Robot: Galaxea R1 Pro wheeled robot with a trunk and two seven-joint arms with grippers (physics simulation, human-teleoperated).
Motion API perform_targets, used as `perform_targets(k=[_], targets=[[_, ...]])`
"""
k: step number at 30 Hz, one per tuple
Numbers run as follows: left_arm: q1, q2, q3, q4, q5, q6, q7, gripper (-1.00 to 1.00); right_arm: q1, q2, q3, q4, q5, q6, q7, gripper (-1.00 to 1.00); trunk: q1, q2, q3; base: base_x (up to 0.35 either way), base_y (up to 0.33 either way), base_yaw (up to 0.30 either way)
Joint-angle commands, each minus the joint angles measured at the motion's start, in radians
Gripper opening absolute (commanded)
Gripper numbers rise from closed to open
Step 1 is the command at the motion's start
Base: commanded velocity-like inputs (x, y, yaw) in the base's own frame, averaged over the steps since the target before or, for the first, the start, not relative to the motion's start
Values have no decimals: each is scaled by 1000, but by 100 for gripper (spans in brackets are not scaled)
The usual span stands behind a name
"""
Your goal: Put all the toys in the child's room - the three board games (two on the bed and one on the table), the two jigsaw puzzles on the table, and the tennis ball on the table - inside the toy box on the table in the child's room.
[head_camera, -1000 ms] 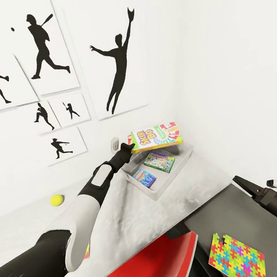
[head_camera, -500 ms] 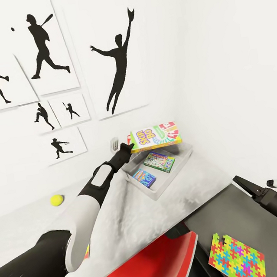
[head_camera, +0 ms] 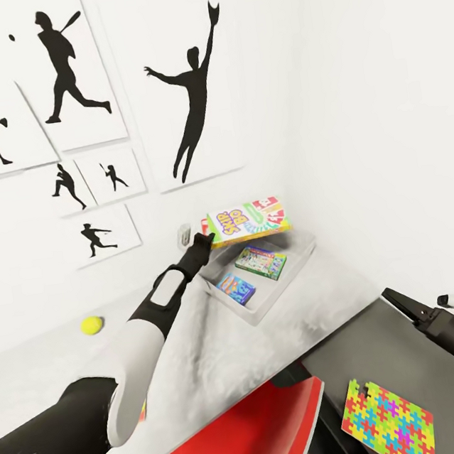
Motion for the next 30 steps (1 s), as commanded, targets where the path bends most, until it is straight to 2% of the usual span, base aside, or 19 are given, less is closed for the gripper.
perform_targets(k=[1,4,8,14,19,30], targets=[[-1,0,-14,4,10,-16,-1,-100,-1,0,-1,0,-2,6,1,100,0,-2,-4,0,0,0],[0,0,-41,12,10,-47,29,-100,-1,0,-1,0,-2,6,1,100,0,-2,-8,0,0,0],[-1,0,-58,9,10,-51,78,-100,-1,-1,-3,0,-2,6,1,100,0,-2,-15,0,0,0],[-1,0,-67,-5,11,-45,100,-100,-1,-1,-31,0,-3,9,1,100,0,-2,-25,0,0,0],[-2,0,-93,-7,12,-46,138,-100,-1,-2,-58,1,-3,12,1,100,0,-2,-33,0,0,0],[-2,0,-112,-8,20,-34,150,-100,-1,-2,-67,1,-3,12,2,100,0,-2,-51,0,0,0]])
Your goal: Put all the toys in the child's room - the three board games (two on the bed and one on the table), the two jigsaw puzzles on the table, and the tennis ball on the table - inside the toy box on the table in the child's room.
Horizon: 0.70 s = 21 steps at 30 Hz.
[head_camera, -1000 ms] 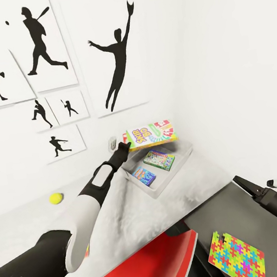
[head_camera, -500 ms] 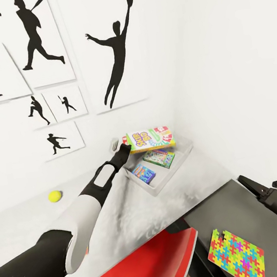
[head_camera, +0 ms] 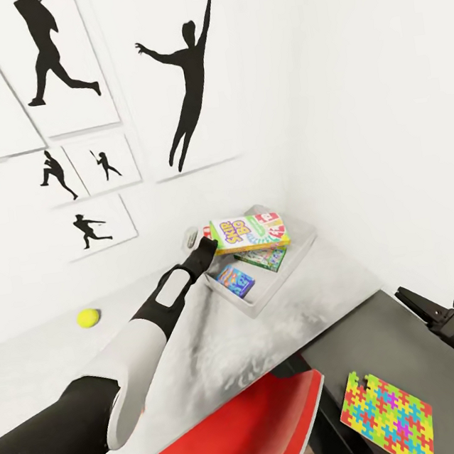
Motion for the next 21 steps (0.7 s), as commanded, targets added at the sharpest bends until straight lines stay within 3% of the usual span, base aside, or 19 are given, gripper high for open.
perform_targets(k=[1,10,14,21], targets=[[-1,0,-2,0,7,10,-2,-100,-1,0,-1,0,-2,6,1,100,0,-2,-3,0,0,0],[-1,0,-4,-5,18,27,-3,-100,-1,0,-1,0,-2,4,1,100,0,-2,-18,0,0,0],[-1,0,-6,-26,111,27,-3,-100,-1,0,-1,0,-2,4,2,100,0,-2,-25,0,0,0],[-1,0,-48,-72,179,18,17,-100,-1,0,-1,0,-2,4,2,100,0,-2,-36,0,0,0]])
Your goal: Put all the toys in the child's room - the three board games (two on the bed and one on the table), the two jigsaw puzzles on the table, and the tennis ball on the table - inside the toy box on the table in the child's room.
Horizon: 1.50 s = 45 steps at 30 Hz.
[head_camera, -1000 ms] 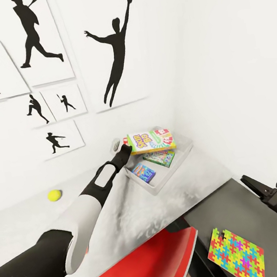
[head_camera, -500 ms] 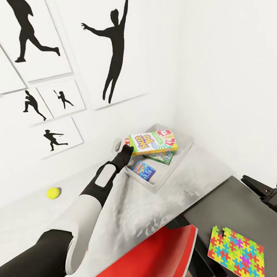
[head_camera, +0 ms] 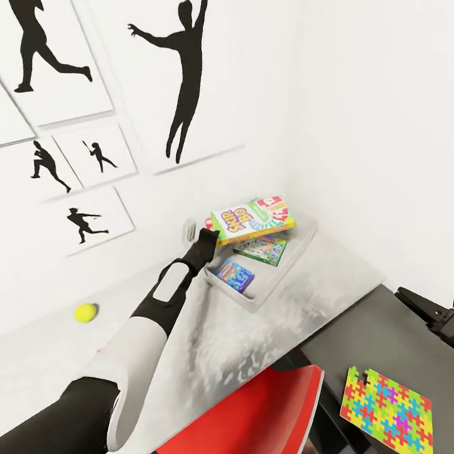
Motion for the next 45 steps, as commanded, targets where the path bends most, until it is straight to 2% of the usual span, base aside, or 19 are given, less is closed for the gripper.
perform_targets(k=[1,4,8,12,18,21,22,23,24,25,26,27,30,32,39,41,45], targets=[[-1,0,-2,0,15,2,2,-100,-1,0,-1,0,-2,6,1,100,0,-2,-3,0,0,0],[-1,0,-8,-3,41,-1,32,-100,-1,0,-1,1,-2,6,1,100,0,-2,-8,0,0,0],[-2,0,-9,-4,50,-19,73,-100,-1,0,0,1,-2,6,1,100,0,-2,-15,0,0,0],[-2,0,-10,-6,54,-75,156,-100,-1,0,0,0,-2,5,1,100,0,-2,-21,0,0,0],[-2,0,-11,-30,58,-85,185,-100,-1,0,0,1,-2,5,2,100,0,-2,-31,0,0,0],[-2,0,-51,-48,62,-84,188,-100,-1,0,0,0,-2,4,1,100,0,-2,-36,0,0,0],[-2,0,-80,-60,80,-85,188,-100,-1,0,0,1,-2,4,2,100,0,-2,-38,0,0,0],[-2,0,-90,-64,91,-85,188,-100,-1,0,0,1,-2,4,2,100,0,-2,-39,0,0,0],[-2,0,-114,-73,124,-87,189,-100,-1,0,0,1,-2,4,2,100,0,-2,-41,0,0,0],[-2,0,-128,-77,142,-88,189,-100,-1,0,0,1,-2,4,2,100,0,-2,-43,0,0,0],[-2,0,-171,-85,197,-90,189,-100,-1,0,0,1,-2,4,2,100,0,-2,-44,0,0,0],[-2,0,-196,-88,228,-93,189,-100,-1,0,-1,1,-2,4,2,100,0,-2,-46,0,0,0],[-2,0,-232,-92,271,-114,190,-100,-1,0,-1,1,-2,4,2,100,0,-2,-51,0,0,0],[-2,0,-244,-93,283,-131,190,-100,-1,0,-1,1,-2,4,2,100,0,-2,-54,0,0,0],[-2,0,-252,-94,292,-167,200,-100,-1,0,-1,1,-2,4,2,100,0,-2,-66,0,0,0],[-2,0,-252,-96,293,-199,229,-100,-1,0,-1,1,-2,4,2,100,0,-2,-69,0,0,0],[-2,0,-254,-102,293,-215,255,-100,-1,0,0,1,-2,4,3,100,0,-2,-75,0,0,0]])
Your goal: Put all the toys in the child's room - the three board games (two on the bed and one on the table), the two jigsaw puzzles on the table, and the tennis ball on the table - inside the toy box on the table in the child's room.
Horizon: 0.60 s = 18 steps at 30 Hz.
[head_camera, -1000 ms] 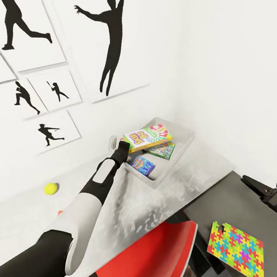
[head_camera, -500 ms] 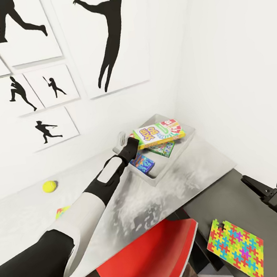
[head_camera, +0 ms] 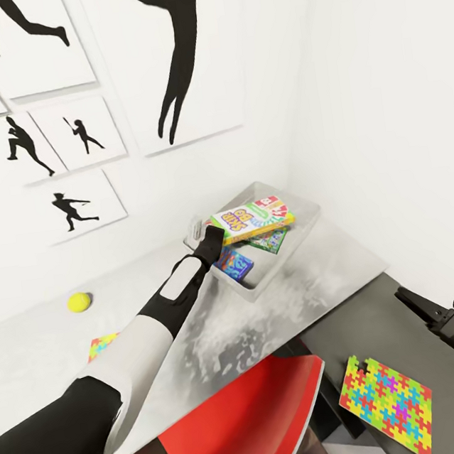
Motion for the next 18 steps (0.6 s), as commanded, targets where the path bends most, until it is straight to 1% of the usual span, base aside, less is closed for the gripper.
perform_targets(k=[1,4,8,9,10,18], targets=[[-1,0,-3,-4,6,-4,7,-100,-1,0,-1,0,-3,6,1,100,0,-2,-3,0,0,0],[-1,0,-4,-28,6,-2,18,-100,-1,0,0,0,-3,6,1,100,0,-2,-5,0,0,0],[-1,0,-5,-75,6,0,81,-100,-1,1,0,0,-2,4,1,100,0,-2,-6,0,0,0],[-1,0,-6,-89,6,-1,109,-100,-1,2,0,0,-1,2,1,100,0,-2,-6,0,0,0],[-1,0,-7,-95,6,-2,122,-100,-1,2,0,0,0,1,2,100,0,-2,-6,0,0,0],[-1,0,-7,-109,5,-5,164,-100,-1,1,0,1,0,0,5,100,0,-2,-6,0,0,0]])
